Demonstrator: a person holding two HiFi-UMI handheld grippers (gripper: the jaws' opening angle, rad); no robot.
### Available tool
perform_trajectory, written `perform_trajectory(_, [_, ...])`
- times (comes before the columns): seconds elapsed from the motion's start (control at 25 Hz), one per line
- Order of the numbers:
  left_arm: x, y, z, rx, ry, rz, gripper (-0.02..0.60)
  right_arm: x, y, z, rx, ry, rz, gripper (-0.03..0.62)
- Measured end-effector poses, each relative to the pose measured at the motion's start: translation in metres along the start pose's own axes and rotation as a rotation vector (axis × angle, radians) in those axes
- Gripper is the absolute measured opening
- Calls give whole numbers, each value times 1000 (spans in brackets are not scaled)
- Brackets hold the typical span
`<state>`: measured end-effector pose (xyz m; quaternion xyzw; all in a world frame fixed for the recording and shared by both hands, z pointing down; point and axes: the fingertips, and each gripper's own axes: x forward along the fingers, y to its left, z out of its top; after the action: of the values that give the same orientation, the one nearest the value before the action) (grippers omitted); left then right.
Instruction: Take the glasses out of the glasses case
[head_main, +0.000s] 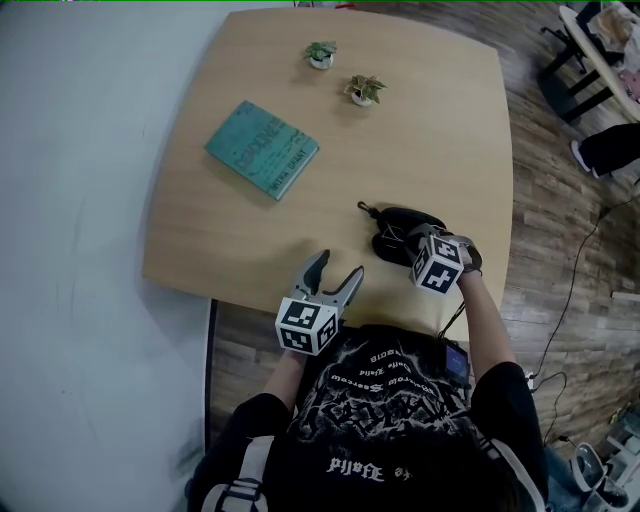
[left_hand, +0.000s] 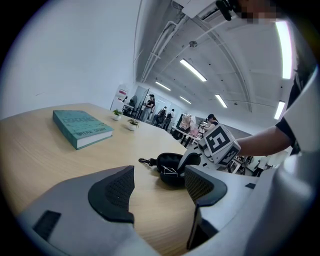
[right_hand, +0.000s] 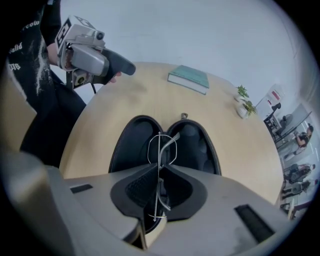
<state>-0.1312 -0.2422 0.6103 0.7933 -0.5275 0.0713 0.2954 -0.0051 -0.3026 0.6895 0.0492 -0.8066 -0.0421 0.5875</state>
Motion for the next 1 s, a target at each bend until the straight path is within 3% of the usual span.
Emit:
perform_trajectory(0.48, [-1,1,3,52,-6,12,322,-11,-6,4,-23,-23,-88,41])
perform_trajectory(1.0, [-7,-16,5,158,2,-10,322,-61,0,24,49,-153,-166,41])
